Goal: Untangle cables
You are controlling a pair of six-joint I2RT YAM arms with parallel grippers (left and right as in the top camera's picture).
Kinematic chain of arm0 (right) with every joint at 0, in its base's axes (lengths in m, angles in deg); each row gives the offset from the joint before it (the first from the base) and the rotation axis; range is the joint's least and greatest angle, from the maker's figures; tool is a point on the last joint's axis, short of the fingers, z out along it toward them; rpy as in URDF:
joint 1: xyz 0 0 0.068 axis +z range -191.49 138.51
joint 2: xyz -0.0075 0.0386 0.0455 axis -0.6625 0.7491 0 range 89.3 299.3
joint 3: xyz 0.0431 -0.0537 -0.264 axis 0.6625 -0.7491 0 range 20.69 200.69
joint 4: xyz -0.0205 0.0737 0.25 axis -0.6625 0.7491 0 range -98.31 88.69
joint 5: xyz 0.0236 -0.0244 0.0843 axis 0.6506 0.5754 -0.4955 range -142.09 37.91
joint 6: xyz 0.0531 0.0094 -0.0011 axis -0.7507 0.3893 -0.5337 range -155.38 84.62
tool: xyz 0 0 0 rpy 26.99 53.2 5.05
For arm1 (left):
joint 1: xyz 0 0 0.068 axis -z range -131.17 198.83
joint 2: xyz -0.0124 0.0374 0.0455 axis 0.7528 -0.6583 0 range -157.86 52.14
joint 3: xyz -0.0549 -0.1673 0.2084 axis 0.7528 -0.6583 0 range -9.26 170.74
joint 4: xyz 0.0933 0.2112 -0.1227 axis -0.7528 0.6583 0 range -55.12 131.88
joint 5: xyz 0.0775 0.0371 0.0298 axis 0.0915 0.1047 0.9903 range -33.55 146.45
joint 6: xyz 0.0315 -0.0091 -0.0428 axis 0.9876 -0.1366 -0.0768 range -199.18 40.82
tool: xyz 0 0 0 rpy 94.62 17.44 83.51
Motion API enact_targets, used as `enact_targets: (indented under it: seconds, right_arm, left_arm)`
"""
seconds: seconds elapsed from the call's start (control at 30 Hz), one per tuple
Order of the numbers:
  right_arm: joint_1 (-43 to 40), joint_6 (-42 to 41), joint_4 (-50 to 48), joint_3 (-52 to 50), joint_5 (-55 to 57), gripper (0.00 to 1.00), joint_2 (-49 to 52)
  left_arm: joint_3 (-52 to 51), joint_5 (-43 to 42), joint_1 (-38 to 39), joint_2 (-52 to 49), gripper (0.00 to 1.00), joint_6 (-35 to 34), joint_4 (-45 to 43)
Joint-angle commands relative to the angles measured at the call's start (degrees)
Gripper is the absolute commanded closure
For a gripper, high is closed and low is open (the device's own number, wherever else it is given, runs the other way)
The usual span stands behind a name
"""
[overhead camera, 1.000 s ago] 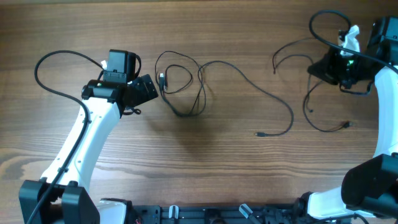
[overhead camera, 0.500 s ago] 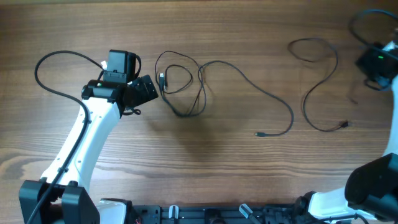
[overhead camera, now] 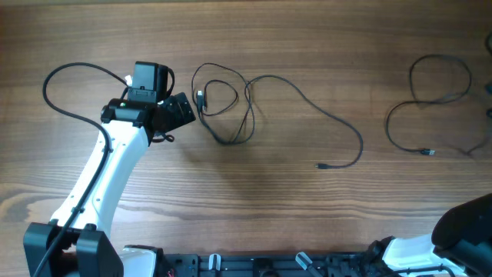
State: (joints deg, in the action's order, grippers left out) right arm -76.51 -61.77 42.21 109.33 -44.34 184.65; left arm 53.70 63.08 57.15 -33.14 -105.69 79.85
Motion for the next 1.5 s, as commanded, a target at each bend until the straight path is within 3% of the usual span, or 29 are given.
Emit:
enact_targets:
  seconds: [0.0,0.2,0.33,0.5,0.57,0.77,1.3,1.47]
  right_arm:
    - [0.55,4.52,0.92,0.48,-15.85,0.37,-0.83]
    - [3.82,15.13,6.49,-1.36,-26.56,0.41,-0.48]
    - [6.73,19.34,6.6,-4.92,-26.51,0.53,-0.07]
    - [10.19,20.46,3.91,-9.75,-27.67,0.79,1.88]
    - [11.39,21.55,3.06,-10.69,-29.4,0.83,3.06]
    - [15.17,23.39,-0.33,-13.03,-31.45,0.83,8.13]
    - [15.28,19.78,-6.47,-13.03,-24.94,0.89,20.44]
    - [15.08,14.43,-6.47,-13.03,-15.19,0.9,20.57]
  left_arm:
    - [0.04,0.94,0.11,0.94,0.0,-0.79,-0.13]
    - [0.04,0.94,0.11,0.94,0.0,-0.79,-0.15]
    - [0.04,0.94,0.11,0.96,0.0,-0.79,-0.13]
    - [0.04,0.92,0.11,0.94,0.0,-0.79,-0.11]
    - [0.04,0.94,0.11,0.94,0.0,-0.79,-0.11]
    - [0.04,0.94,0.11,0.96,0.0,-0.79,-0.11]
    - [0.04,0.94,0.11,0.96,0.0,-0.79,-0.13]
    - [0.04,0.92,0.11,0.96,0.0,-0.79,-0.11]
